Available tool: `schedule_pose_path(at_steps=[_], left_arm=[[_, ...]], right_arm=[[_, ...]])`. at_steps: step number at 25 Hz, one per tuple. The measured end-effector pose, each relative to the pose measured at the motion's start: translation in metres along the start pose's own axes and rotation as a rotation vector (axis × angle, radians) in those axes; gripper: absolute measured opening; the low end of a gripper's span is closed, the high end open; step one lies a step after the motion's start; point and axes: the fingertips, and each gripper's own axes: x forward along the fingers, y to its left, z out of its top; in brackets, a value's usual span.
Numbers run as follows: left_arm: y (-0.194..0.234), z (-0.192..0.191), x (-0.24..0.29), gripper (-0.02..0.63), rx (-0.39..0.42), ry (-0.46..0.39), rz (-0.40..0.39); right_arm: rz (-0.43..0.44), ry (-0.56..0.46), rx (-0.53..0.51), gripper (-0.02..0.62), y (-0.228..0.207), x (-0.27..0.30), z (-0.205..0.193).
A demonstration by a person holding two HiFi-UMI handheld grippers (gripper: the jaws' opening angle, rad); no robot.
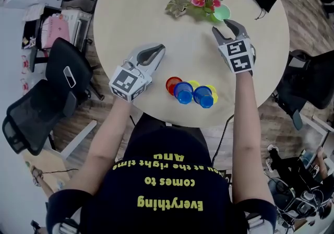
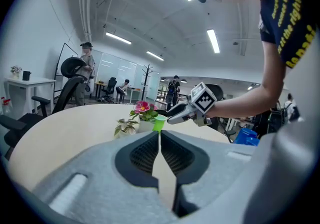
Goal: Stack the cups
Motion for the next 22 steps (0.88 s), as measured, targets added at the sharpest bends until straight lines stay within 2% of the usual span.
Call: schedule_pose_path(at_steps=[5,7,11,17,22], left_arm=[[0.0,0.0,0.002,0.017,0.005,-0.001,0.001],[0.001,-0.001,0.0,0.017,0.009,0.003,0.003],[0.004,-0.001,-0.006,0.017,0.007,0.002,0.022],[0.008,-0.004,-0.015,0.017,0.007,0.003,0.04],[-0.006,0.005,-0.012,0.017,-0.007,-0.017,-0.028]], right_arm=[[-0.049,0.109,-0.214,0.179,-0.004,0.024,-0.006],[-0.059,0.136,-0.265,0.166,-0.004,0.031,-0.007],[-0.074,0.156,-0.269,0.138,-0.007,0.036,-0.007],[-0.083,0.155,-0.265,0.035,-0.009,0.03,-0.003],[-0.048,0.12,-0.205,0.029,0.003,0.008,0.0]])
